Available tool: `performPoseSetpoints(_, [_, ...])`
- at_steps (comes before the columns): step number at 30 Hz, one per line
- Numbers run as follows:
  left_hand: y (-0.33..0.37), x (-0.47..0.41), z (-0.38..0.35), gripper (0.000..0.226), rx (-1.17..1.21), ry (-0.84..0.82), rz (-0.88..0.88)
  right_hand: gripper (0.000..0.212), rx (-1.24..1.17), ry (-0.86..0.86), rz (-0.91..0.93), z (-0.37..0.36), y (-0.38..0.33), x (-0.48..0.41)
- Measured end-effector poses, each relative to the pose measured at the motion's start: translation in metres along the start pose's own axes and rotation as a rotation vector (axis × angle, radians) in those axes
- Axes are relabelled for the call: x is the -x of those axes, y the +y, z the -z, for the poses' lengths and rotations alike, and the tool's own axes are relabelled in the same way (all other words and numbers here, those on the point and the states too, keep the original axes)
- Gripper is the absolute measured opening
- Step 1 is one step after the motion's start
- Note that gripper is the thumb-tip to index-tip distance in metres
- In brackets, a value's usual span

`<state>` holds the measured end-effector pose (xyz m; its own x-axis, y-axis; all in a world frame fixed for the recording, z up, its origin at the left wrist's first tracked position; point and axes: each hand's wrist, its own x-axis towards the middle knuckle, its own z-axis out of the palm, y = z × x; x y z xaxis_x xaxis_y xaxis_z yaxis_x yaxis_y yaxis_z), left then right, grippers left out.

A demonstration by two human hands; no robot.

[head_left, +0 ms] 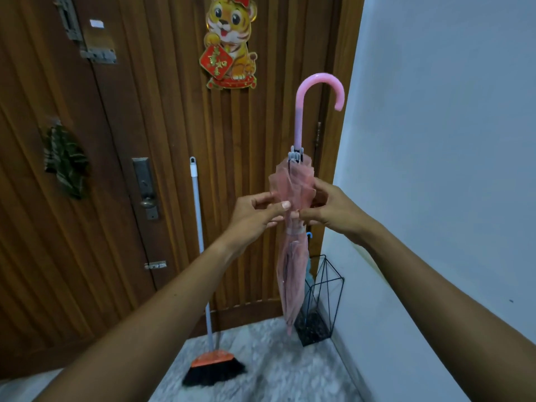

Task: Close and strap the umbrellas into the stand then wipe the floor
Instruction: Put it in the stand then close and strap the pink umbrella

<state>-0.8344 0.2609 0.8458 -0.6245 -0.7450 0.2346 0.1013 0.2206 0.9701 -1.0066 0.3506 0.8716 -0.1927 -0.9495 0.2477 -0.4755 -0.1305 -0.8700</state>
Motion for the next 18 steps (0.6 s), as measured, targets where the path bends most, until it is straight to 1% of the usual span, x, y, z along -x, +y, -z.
performPoseSetpoints(3, [-0.02, -0.041, -0.007, 0.032, 0.018, -0.025, 0.036, 0.057, 0.025, 0.056, 0.018, 0.014, 0.026, -0.027])
performPoseSetpoints(5, [-0.035, -0.07, -0.01, 0.024, 0.027, -0.065, 0.044, 0.052, 0.047, 0.094, 0.024, 0.021, 0.043, -0.047])
performPoseSetpoints(8, [-0.055, -0.118, -0.009, 0.033, 0.035, -0.118, 0.076, 0.05, 0.098, 0.149, 0.002, 0.027, 0.072, -0.081])
performPoseSetpoints(11, [-0.077, -0.171, -0.007, 0.031, 0.056, -0.154, 0.115, 0.045, 0.209, 0.212, -0.05, 0.041, 0.104, -0.118])
performPoseSetpoints(16, [-0.112, -0.245, -0.018, 0.029, 0.126, -0.202, 0.133, 0.04, 0.165, 0.337, -0.174, 0.062, 0.166, -0.165])
performPoseSetpoints(18, [-0.129, -0.264, -0.03, 0.03, 0.12, -0.239, 0.134, 0.04, 0.175, 0.356, -0.176, 0.066, 0.19, -0.175])
